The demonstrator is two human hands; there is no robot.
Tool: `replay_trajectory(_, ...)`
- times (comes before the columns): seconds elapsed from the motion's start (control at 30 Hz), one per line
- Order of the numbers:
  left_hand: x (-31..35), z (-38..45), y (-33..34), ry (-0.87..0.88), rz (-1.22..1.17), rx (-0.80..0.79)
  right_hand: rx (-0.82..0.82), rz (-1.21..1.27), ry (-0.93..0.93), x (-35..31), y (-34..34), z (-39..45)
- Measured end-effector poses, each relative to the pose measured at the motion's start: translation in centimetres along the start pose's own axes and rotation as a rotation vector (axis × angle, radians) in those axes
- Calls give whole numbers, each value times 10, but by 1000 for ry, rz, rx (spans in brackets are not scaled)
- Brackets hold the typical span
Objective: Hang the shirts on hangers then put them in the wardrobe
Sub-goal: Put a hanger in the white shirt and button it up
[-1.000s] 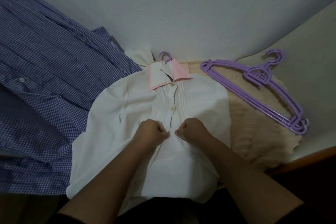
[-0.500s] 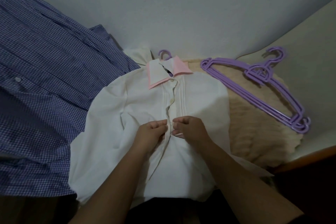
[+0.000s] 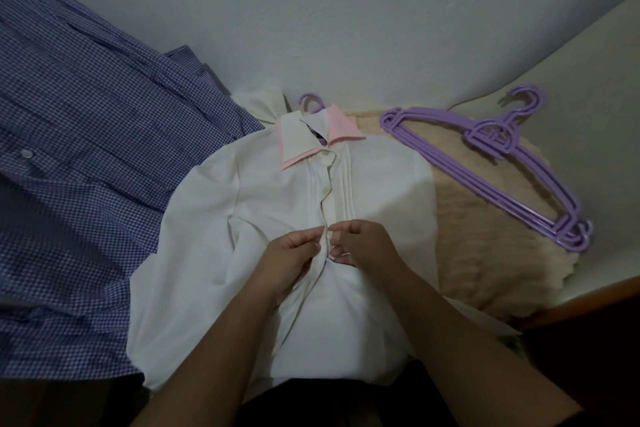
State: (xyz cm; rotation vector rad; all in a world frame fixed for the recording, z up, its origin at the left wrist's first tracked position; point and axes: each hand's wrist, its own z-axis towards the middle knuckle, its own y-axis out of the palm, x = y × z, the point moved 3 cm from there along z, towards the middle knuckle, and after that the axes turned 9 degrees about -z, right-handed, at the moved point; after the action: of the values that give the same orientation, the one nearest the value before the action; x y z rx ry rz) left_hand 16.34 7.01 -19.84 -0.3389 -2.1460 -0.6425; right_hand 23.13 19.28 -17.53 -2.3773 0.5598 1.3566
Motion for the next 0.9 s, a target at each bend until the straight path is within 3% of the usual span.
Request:
replay_trajectory(0.67,11,9,5,186,145,51,86,-227,-76,-12,-1,7)
replay_trajectory(0.9,10,13,2,42,1,12,3,-153,-91,-12,-6,9)
